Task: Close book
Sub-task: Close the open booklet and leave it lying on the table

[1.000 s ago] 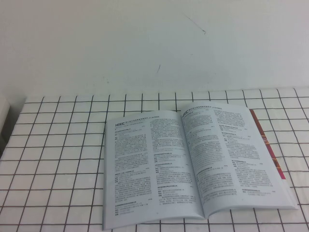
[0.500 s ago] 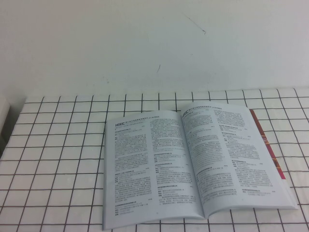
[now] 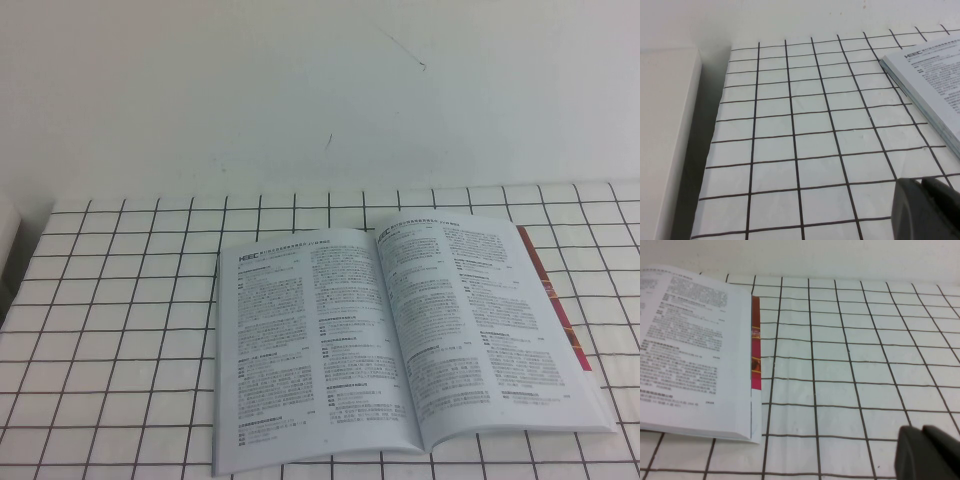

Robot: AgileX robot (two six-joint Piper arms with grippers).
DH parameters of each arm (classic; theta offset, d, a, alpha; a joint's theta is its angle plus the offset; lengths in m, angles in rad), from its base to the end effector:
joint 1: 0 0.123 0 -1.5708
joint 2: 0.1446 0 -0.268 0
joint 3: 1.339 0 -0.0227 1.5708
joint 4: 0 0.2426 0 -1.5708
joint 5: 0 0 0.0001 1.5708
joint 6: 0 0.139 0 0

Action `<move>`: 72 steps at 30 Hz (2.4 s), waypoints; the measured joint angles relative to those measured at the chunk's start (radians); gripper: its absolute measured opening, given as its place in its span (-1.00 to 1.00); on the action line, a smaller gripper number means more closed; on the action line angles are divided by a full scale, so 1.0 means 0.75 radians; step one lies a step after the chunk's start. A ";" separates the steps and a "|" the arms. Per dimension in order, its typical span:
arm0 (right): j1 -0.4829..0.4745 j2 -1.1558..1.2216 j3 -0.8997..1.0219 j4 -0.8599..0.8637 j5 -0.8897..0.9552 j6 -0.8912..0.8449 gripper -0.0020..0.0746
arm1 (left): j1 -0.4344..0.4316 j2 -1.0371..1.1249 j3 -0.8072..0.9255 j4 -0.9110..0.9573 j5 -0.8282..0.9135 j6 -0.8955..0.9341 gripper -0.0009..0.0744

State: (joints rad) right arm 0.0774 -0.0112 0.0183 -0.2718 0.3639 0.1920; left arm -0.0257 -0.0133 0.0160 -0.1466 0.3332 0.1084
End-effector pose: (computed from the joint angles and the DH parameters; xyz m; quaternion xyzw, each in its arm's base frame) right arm 0.1084 -0.0049 0.1635 -0.0268 0.7955 -0.0337 0.6045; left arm 0.1086 -0.0094 0.1674 0.0129 0.7881 -0.0360 0.6143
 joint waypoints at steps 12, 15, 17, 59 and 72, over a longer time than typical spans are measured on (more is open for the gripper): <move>0.000 0.000 0.014 0.003 -0.162 0.000 -0.95 | 0.000 0.000 0.006 -0.016 -0.059 -0.006 -0.98; 0.000 0.000 0.014 0.003 -0.403 0.000 -0.95 | 0.000 0.000 0.009 -0.081 -0.181 -0.006 -0.98; 0.000 0.000 0.014 0.003 -0.594 0.000 -0.95 | 0.000 0.000 0.009 -0.173 -0.331 -0.009 -0.98; 0.000 0.565 -1.117 0.254 -0.300 0.060 -0.95 | 0.000 0.452 -1.085 -0.053 -0.173 -0.624 -0.98; 0.000 0.952 -1.060 0.342 0.058 -0.126 -0.95 | 0.000 0.901 -0.953 0.036 0.301 -0.504 -0.98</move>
State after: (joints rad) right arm 0.0774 0.7031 -0.7766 -0.0154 0.4076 0.0973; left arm -0.0257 0.6627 -0.6988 -0.1194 0.5590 -0.2693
